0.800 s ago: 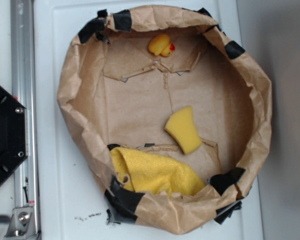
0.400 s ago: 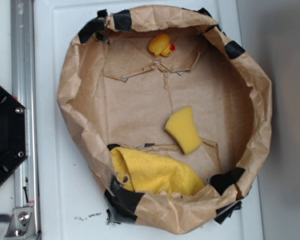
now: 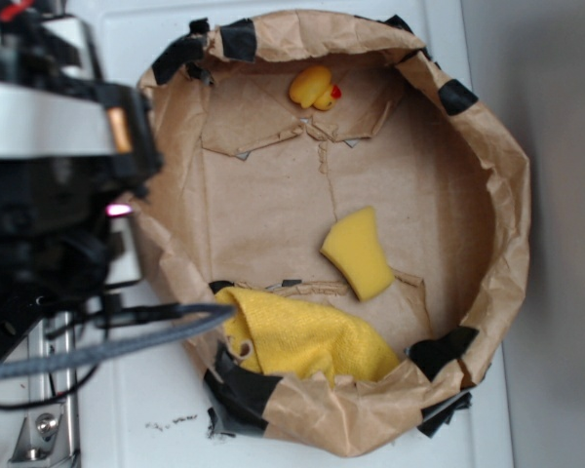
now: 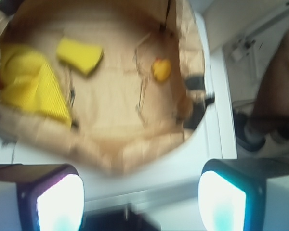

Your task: Grab the yellow duck.

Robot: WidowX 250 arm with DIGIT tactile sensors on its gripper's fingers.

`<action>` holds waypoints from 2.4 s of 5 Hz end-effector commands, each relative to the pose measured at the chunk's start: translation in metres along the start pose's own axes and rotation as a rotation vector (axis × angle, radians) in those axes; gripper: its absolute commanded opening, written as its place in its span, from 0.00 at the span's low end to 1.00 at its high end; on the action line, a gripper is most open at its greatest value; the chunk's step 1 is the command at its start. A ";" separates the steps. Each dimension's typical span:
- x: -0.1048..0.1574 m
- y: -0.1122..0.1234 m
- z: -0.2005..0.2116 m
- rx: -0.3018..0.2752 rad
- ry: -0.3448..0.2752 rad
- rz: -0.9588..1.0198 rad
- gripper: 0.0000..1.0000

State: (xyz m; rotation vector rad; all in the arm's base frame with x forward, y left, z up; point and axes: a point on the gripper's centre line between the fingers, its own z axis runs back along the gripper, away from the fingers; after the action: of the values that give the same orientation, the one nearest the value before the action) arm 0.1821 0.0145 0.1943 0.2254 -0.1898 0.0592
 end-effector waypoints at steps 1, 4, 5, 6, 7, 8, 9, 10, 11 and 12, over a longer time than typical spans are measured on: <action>0.059 -0.003 -0.068 -0.181 -0.043 0.486 1.00; 0.059 -0.003 -0.068 -0.181 -0.043 0.486 1.00; 0.061 0.001 -0.115 0.002 -0.105 0.706 1.00; 0.068 -0.008 -0.148 0.076 -0.072 0.943 1.00; 0.070 -0.007 -0.155 0.122 -0.031 1.033 1.00; 0.064 0.006 -0.151 0.177 -0.072 1.023 1.00; 0.055 0.021 -0.147 0.193 -0.104 1.005 1.00; 0.052 0.029 -0.154 0.232 -0.073 0.978 1.00; 0.043 0.034 -0.159 0.247 -0.057 0.922 1.00; 0.042 0.040 -0.172 0.244 -0.085 0.838 1.00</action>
State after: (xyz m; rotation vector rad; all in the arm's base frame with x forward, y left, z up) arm 0.2549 0.0828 0.0355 0.3831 -0.3306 0.8808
